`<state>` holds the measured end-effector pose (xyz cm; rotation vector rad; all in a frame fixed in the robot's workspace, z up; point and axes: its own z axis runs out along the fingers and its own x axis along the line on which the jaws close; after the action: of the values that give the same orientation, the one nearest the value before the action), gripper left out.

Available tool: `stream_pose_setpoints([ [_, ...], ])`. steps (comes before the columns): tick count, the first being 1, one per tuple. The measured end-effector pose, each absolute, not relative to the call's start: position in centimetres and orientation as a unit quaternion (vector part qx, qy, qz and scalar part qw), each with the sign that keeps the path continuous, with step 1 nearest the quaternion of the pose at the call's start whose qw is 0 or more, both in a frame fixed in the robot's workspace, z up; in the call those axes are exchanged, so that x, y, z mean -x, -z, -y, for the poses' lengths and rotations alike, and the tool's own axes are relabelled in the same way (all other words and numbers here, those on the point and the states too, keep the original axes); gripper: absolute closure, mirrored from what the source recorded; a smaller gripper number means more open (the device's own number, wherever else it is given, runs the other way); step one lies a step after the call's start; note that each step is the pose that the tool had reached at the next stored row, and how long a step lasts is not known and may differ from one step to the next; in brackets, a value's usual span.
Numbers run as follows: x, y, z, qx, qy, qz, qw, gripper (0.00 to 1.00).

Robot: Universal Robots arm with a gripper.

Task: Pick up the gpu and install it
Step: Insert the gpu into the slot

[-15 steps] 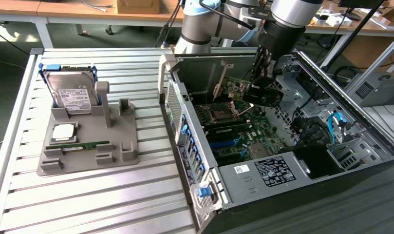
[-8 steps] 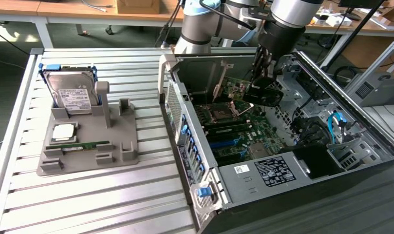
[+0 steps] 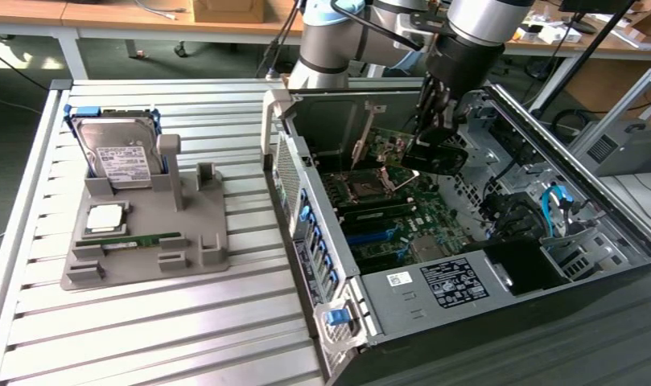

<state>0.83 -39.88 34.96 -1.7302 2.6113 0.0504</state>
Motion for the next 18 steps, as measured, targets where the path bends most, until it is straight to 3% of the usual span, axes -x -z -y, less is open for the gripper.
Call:
stream_pose_setpoints([
  [18,-0.83,-34.96,39.88,0.571,-0.016,-0.821,0.004,0.73],
])
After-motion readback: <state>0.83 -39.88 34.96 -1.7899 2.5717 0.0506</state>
